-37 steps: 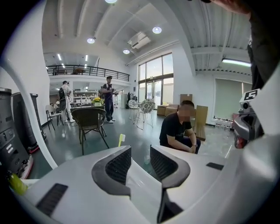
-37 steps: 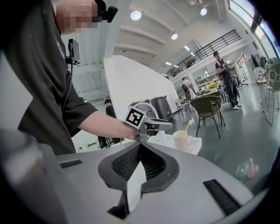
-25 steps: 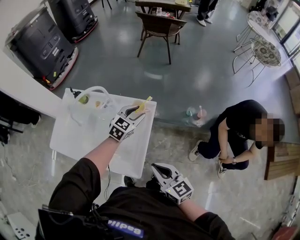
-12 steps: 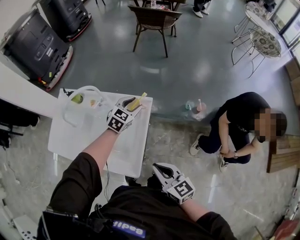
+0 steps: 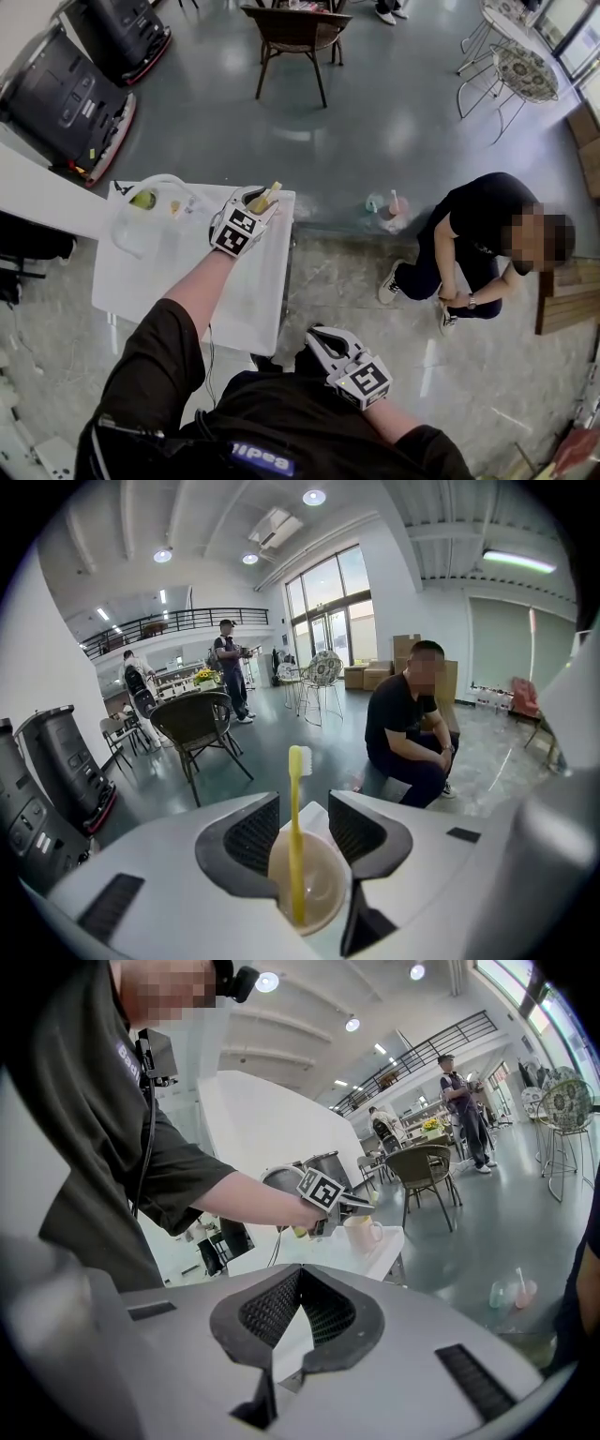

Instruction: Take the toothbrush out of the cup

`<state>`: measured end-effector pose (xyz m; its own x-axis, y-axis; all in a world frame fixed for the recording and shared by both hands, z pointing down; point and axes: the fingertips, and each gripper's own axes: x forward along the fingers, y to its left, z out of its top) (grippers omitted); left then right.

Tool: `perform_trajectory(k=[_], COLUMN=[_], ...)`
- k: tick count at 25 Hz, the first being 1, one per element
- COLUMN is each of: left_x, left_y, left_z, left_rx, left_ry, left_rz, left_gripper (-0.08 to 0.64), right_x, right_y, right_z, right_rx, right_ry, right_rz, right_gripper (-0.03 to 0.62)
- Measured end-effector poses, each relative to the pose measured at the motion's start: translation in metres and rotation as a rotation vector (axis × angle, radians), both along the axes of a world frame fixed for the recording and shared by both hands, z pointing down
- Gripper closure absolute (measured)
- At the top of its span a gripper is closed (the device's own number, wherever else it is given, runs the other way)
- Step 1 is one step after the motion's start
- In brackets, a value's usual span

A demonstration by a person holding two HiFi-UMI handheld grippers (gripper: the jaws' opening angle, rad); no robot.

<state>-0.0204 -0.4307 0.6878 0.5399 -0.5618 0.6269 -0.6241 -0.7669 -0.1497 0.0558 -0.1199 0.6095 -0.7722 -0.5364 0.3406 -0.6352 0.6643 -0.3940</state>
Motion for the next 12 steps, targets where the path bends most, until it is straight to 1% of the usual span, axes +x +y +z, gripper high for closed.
perform_trajectory(k=[3, 6, 9, 12], left_x=[0.0021, 0.0029, 0.0013, 0.0003], left_y=[-0.0010, -0.0036, -0.0066, -0.0082], left_z=[0.0028, 0.0038, 0.0085, 0.0110], left_rx=[0.000, 0.007, 0.006, 0.013], left_ry=[-0.006, -0.015, -0.032, -0.047], left_rz=[-0.001, 0.001, -0.001, 0.000], left_gripper=[0.398, 0.429, 0.441, 0.480], right_x=[0.0033, 0.0033, 0.0035, 0.0044], right_y=[-0.0005, 0.0013, 0.0041, 0.0059], right_z=[-0.0023, -0.0027, 0.0011, 0.0016], right_rx=[-0.021, -0.026, -0.024, -0.035], right_ry=[0.020, 0.016, 0.006, 0.015], right_rz=[0.005, -0.002, -0.005, -0.001], right_gripper=[0.580, 0.580, 0.580, 0.580])
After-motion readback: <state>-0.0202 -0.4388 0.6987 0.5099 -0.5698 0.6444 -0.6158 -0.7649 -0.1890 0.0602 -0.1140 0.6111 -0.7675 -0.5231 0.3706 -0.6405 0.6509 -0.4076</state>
